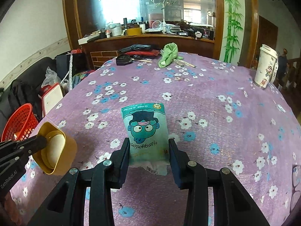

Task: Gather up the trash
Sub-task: 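Lift the tape roll with the left tool while the right tool lifts the tissue packet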

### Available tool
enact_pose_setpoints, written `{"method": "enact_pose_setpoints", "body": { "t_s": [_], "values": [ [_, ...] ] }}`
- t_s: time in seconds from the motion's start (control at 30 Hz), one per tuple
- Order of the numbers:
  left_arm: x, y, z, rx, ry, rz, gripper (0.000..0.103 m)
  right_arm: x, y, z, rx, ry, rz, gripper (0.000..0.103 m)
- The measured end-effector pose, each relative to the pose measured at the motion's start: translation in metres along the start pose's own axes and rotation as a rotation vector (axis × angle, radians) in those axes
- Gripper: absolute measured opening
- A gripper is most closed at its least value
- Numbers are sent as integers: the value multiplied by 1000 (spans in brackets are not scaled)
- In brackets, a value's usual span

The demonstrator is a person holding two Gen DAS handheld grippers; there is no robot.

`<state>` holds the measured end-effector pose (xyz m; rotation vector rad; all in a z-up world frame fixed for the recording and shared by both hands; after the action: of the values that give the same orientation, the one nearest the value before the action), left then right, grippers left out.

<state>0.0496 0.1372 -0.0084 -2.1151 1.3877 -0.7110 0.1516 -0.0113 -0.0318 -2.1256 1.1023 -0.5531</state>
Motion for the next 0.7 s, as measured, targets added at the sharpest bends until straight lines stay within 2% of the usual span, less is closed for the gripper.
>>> {"method": "enact_pose_setpoints", "body": {
  "t_s": [0.33, 0.7],
  "values": [
    [-17, 6, -15, 34, -51, 1, 5, -10, 2, 3, -5, 21, -63, 42],
    [-34, 16, -49, 103, -84, 27, 5, -35, 7, -12, -41, -15, -75, 42]
  ]
}}
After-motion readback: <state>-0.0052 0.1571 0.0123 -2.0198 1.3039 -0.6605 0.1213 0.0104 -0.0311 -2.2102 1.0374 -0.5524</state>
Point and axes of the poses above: each gripper's, at about its wrist camera, not at the fingertips, and z roughly the way its jaws point, x to its right, y to its underside, the point moved 9 cm from there along z, roughly the way its jaws point, and after that the axes turned 8 degrees about -z, right-handed, at the moved point
